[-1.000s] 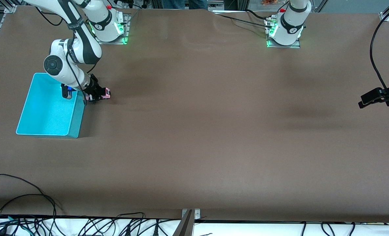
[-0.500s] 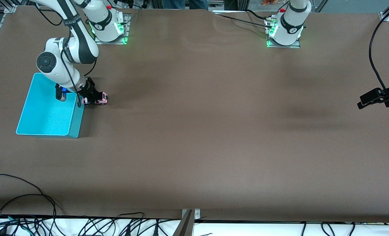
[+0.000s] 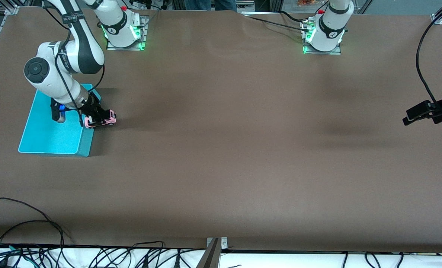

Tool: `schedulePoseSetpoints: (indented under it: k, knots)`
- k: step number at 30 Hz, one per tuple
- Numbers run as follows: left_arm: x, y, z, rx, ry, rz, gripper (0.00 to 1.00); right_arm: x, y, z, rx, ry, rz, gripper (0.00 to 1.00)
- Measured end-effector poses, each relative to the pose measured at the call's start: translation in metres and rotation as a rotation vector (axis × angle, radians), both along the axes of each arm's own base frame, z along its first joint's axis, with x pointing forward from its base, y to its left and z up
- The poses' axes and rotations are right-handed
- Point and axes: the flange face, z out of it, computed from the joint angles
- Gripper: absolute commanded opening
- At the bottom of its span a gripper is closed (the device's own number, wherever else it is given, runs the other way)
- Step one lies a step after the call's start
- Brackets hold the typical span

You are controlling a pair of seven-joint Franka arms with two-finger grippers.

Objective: Wind and store pink jeep toy

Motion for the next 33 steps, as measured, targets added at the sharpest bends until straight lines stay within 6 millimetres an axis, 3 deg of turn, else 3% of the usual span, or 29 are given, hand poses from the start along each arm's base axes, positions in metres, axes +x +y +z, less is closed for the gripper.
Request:
schedulePoseSetpoints:
  k: [6, 9, 17, 26, 33]
  knots:
    - [0.0, 0.0, 0.0, 0.0, 0.0, -0.001, 1.0, 0.006, 0.004, 0.014, 0.002, 0.049, 0.126, 0.0]
    - [0.0, 0.0, 0.0, 0.0, 0.0, -0.001, 1.0, 0.01, -0.006, 0.019, 0.006, 0.062, 0.205, 0.0]
    - [0.0, 0.0, 0.0, 0.0, 0.0, -0.001, 1.0, 0.008, -0.079, 0.02, 0.019, 0.084, 0.334, 0.0]
    - [0.0, 0.0, -0.001, 0.0, 0.001, -0.002, 1.0, 0.0, -0.124, 0.018, 0.034, 0.106, 0.447, 0.0]
    - [0.0, -0.001, -0.001, 0.0, 0.001, -0.002, 1.0, -0.015, -0.182, 0.003, 0.049, 0.148, 0.575, 0.0]
